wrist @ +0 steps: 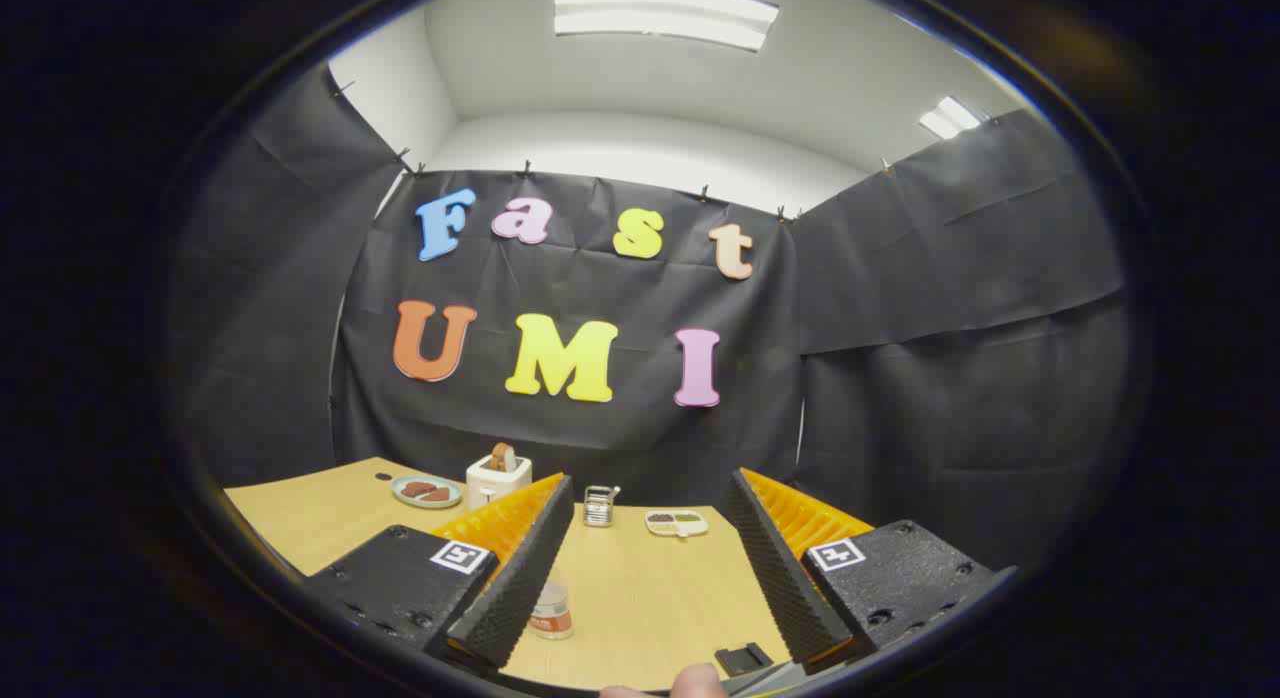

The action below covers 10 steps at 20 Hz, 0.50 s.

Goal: Take the bottle from table, then pour the juice into the cup, finally place the bottle on the coaster

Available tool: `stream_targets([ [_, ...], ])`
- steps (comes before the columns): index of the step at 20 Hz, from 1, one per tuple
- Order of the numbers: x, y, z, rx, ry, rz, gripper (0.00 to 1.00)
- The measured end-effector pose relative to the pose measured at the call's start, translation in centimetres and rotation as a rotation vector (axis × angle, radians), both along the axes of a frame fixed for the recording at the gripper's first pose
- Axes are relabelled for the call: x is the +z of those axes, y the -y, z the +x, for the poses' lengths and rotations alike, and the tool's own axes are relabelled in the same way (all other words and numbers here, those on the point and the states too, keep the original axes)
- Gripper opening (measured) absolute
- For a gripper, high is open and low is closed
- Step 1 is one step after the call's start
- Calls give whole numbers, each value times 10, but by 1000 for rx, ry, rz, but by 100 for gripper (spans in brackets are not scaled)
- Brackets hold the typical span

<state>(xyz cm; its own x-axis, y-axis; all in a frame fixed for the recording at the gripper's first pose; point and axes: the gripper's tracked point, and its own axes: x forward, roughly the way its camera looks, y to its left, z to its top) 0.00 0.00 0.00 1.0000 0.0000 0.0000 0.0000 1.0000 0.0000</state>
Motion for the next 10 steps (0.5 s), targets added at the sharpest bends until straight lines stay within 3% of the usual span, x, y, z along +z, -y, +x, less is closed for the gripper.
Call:
stream_targets([
  [10, -3, -5, 6, 6, -11, 3, 100],
])
